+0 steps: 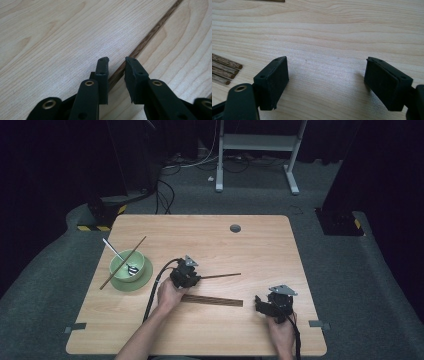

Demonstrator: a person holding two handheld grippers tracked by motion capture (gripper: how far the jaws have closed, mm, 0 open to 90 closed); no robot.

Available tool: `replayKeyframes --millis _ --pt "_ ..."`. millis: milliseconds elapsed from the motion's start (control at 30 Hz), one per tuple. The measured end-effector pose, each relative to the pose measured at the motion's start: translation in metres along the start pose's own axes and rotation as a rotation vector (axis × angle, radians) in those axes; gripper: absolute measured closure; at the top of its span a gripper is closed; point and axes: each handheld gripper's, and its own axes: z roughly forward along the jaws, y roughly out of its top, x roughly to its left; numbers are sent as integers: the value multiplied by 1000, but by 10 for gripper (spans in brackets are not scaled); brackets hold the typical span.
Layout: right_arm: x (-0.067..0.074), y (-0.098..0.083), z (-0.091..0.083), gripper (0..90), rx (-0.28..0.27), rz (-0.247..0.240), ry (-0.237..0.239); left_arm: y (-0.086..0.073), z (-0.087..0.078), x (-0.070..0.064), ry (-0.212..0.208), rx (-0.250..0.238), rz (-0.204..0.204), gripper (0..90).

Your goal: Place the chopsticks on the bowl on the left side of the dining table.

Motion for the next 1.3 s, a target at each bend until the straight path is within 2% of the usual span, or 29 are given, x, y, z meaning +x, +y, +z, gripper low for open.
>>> replayKeyframes --millis 800,1300 --pt "0 0 0 190 1 4 0 -2 -1 8 0 -7 -10 819" --pt "0 0 0 191 1 4 0 -4 -1 13 -6 -15 -20 837"
